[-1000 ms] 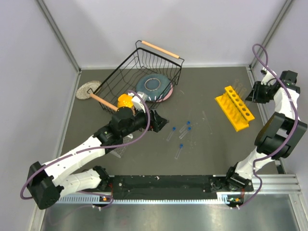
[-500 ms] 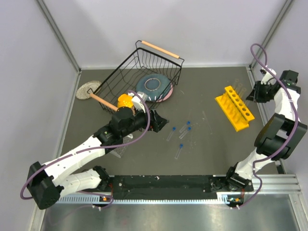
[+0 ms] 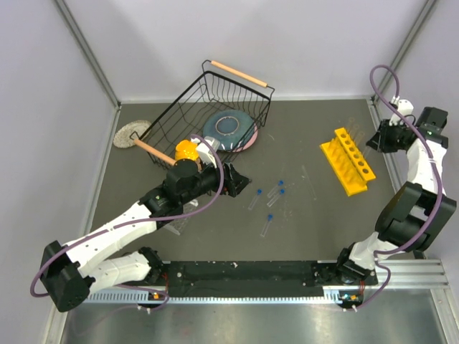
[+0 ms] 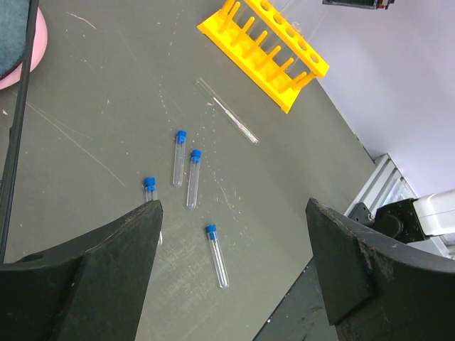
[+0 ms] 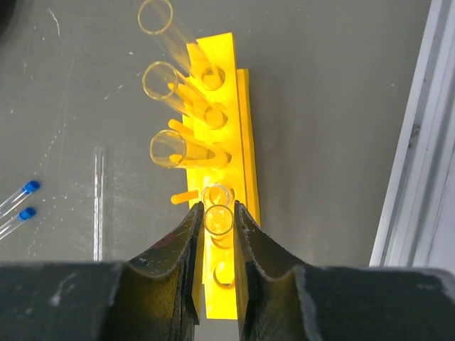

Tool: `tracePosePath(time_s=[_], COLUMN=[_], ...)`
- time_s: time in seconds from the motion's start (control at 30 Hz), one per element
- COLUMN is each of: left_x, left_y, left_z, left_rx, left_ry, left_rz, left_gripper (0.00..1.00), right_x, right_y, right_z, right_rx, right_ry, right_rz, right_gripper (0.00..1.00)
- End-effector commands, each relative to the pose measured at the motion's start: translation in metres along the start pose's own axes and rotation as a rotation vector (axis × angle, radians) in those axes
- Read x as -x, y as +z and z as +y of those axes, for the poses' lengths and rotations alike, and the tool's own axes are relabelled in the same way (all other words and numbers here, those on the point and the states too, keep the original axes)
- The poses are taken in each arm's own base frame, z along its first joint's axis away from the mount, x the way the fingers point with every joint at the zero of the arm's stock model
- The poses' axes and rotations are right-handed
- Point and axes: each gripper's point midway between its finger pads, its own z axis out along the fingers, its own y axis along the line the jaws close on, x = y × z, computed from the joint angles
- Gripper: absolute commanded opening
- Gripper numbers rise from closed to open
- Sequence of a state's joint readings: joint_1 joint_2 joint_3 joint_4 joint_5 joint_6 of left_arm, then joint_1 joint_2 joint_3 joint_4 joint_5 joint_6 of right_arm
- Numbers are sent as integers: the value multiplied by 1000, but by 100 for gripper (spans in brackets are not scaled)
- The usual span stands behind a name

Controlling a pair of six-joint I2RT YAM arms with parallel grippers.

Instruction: Organize the chemistry lab equipment

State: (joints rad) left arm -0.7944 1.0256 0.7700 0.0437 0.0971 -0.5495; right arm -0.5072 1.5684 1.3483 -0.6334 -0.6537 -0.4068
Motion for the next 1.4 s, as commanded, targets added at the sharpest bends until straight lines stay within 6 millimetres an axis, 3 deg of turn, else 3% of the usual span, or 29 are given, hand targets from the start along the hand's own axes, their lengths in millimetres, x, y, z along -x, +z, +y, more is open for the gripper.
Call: tracePosePath(time_s=[0.0, 0.27, 1.0, 1.37], left_x=[15, 14, 17, 15], left_y=[-4, -3, 0, -2], left_z=[-10, -10, -14, -13], left_rx=[-40, -38, -52, -48], left_ry=[11, 12, 17, 11], left_rz=[-48, -45, -40, -39], left_gripper=[87, 87, 87, 87], right_x=[5, -9, -14, -28], right_y=[-5, -3, -15, -11], right_z=[8, 15, 31, 36], right_rx=[24, 39, 52, 63], right_ry=[-73, -150, -262, -295], right_rz=[-55, -73, -205, -227], right_gripper=[14, 15, 14, 15])
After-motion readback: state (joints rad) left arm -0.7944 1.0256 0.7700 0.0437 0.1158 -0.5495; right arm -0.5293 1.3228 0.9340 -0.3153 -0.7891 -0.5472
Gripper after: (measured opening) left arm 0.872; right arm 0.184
